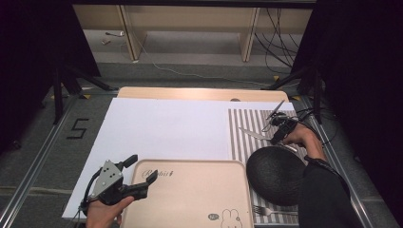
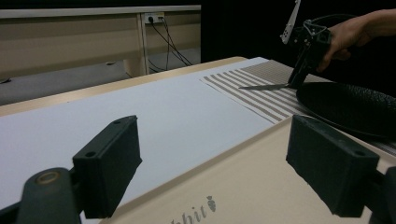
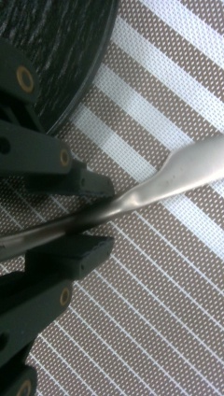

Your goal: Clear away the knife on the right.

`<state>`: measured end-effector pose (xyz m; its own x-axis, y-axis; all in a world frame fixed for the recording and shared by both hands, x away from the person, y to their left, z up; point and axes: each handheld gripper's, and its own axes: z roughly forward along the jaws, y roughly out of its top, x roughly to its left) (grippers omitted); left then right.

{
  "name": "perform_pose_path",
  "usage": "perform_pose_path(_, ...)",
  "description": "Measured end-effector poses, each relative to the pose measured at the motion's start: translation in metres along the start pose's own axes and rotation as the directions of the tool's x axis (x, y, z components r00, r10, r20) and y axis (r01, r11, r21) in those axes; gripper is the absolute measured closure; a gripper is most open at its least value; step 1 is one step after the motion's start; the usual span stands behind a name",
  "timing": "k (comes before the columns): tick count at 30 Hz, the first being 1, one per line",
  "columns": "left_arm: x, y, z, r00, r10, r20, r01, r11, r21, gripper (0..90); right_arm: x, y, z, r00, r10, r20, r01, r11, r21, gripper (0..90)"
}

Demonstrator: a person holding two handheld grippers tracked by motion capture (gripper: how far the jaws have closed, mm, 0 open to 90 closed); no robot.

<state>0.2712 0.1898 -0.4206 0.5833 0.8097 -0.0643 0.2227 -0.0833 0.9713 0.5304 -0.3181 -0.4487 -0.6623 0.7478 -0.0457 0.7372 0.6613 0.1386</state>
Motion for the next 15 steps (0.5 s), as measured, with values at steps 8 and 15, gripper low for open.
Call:
perform_pose_path(8,0.0,0.0001,0.0001,1.0,0.0,0.0,0.0,1.0,0.0,17.0,0.0037,0.0006,-0.0002,0.9993,-0.037,-0.006,0.037,0.999,0.006,79.2)
perform_pose_path(15,0.0005,0.0002,0.0001,1.0,-0.002,-0.002,0.002,1.0,-0.001,16.9,0.0054,-0.0009,-0.0003,0.9979,-0.064,0.006,0.064,0.998,-0.011,79.7)
